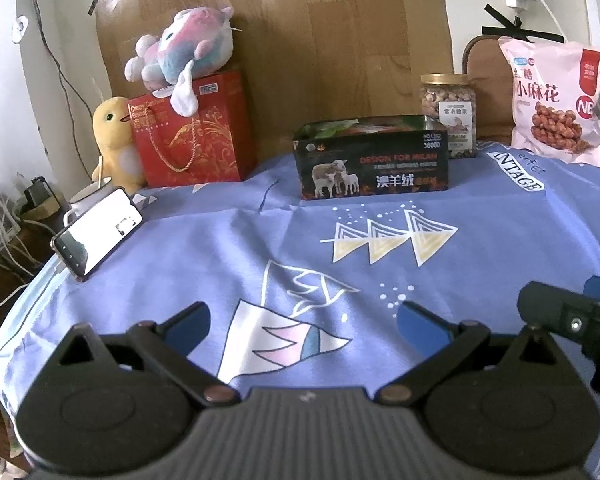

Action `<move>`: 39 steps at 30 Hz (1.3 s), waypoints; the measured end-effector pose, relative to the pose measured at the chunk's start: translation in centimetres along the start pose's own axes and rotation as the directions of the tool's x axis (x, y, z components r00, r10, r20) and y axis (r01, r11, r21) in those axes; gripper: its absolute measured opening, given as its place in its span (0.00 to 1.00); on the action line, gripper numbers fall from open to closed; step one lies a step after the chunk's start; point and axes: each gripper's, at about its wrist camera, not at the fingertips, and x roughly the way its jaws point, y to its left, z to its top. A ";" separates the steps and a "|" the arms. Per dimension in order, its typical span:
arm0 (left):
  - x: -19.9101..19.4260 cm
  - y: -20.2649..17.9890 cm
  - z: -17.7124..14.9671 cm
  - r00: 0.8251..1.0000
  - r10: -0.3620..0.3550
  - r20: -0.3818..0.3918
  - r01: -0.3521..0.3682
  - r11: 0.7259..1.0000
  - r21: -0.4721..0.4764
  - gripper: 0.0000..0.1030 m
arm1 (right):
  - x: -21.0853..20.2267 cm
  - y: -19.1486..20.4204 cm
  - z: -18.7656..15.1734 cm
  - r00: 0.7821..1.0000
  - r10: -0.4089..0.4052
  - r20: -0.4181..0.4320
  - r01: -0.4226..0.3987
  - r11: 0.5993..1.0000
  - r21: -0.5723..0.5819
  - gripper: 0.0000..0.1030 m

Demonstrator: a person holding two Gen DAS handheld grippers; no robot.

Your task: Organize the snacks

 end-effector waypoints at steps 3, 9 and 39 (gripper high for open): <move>0.1 0.2 0.0 1.000 -0.005 -0.003 0.005 1.000 -0.005 1.00 | 0.0 -0.1 0.0 1.000 0.001 0.000 -0.001 1.000 0.000 0.80; 0.1 0.3 0.0 1.000 -0.020 -0.003 0.020 1.000 -0.002 1.00 | -0.1 -0.1 0.0 1.000 0.000 0.009 0.000 1.000 0.009 0.80; 0.3 0.5 -0.1 1.000 -0.018 -0.006 0.018 1.000 0.003 1.00 | -0.2 -0.1 0.1 1.000 -0.005 0.008 0.005 1.000 0.010 0.81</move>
